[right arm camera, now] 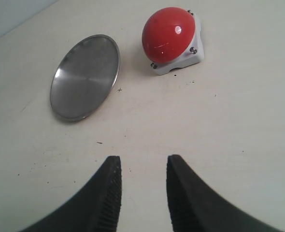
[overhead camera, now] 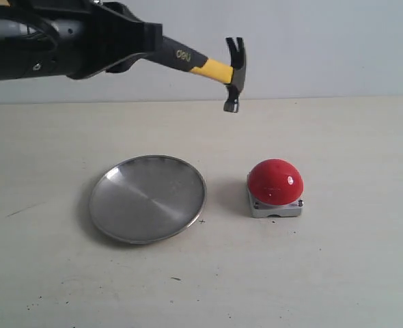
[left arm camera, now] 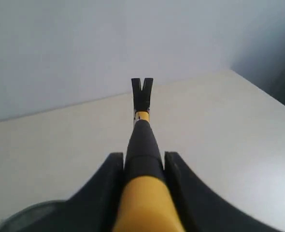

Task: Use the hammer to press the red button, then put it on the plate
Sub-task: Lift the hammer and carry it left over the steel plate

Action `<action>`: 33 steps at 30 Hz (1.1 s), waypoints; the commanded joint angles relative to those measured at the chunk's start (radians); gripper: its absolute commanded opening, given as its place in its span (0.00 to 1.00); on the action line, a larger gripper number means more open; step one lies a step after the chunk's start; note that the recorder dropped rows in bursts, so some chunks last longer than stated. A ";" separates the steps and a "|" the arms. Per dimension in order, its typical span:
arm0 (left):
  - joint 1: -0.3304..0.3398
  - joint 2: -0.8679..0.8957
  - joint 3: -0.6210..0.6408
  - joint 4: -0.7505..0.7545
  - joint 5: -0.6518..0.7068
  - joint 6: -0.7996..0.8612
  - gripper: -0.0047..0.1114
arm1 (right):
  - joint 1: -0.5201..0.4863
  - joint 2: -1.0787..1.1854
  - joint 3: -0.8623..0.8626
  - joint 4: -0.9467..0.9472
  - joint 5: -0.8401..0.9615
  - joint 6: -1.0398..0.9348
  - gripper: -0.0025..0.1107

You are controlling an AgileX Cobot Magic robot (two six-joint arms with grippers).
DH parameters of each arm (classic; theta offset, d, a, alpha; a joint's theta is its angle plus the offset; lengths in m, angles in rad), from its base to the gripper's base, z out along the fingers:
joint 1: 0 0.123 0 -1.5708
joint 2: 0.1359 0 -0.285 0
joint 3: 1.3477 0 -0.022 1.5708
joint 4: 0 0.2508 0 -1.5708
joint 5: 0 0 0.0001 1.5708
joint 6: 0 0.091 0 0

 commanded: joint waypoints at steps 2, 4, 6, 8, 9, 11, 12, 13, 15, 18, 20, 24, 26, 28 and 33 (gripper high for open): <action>0.032 -0.075 0.126 -0.010 -0.054 -0.104 0.04 | 0.001 -0.007 0.005 0.002 -0.013 -0.010 0.30; 0.035 -0.106 0.186 -0.010 -0.071 -0.137 0.04 | 0.001 -0.007 0.005 0.002 -0.015 -0.010 0.30; 0.035 -0.140 0.238 -0.010 -0.115 -0.175 0.04 | 0.001 -0.007 0.005 0.002 -0.015 -0.010 0.30; 0.035 -0.178 0.281 -0.010 -0.158 -0.228 0.04 | 0.001 -0.007 0.005 0.002 -0.017 -0.010 0.30; 0.035 -0.200 0.302 -0.010 -0.186 -0.261 0.04 | 0.001 -0.007 0.005 0.002 -0.017 -0.010 0.30; 0.037 -0.241 0.337 -0.010 -0.230 -0.295 0.04 | 0.001 -0.007 0.005 0.002 -0.017 -0.010 0.30; 0.042 -0.258 0.351 -0.010 -0.239 -0.301 0.04 | 0.001 -0.007 0.005 0.002 -0.017 -0.010 0.30; 0.053 -0.272 0.362 -0.010 -0.239 -0.311 0.04 | 0.001 -0.007 0.005 0.002 -0.017 -0.010 0.30; 0.079 -0.290 0.389 -0.010 -0.239 -0.357 0.04 | 0.001 -0.007 0.005 0.002 -0.017 -0.010 0.30; 0.125 -0.305 0.433 -0.010 -0.249 -0.438 0.04 | 0.001 -0.007 0.005 0.002 -0.017 -0.010 0.30; 0.153 -0.309 0.460 0.015 -0.265 -0.509 0.04 | 0.001 -0.007 0.005 0.002 -0.017 -0.010 0.30; 0.163 -0.314 0.473 0.155 -0.296 -0.654 0.04 | 0.001 -0.007 0.005 0.002 -0.017 -0.012 0.30; 0.163 -0.314 0.473 0.210 -0.316 -0.724 0.04 | 0.001 -0.007 0.005 0.002 -0.019 -0.012 0.30; 0.163 -0.314 0.473 0.222 -0.335 -0.772 0.04 | 0.001 -0.007 0.005 0.002 -0.019 -0.012 0.30; 0.164 -0.314 0.473 0.222 -0.350 -0.791 0.04 | 0.001 -0.007 0.005 0.002 -0.019 -0.012 0.30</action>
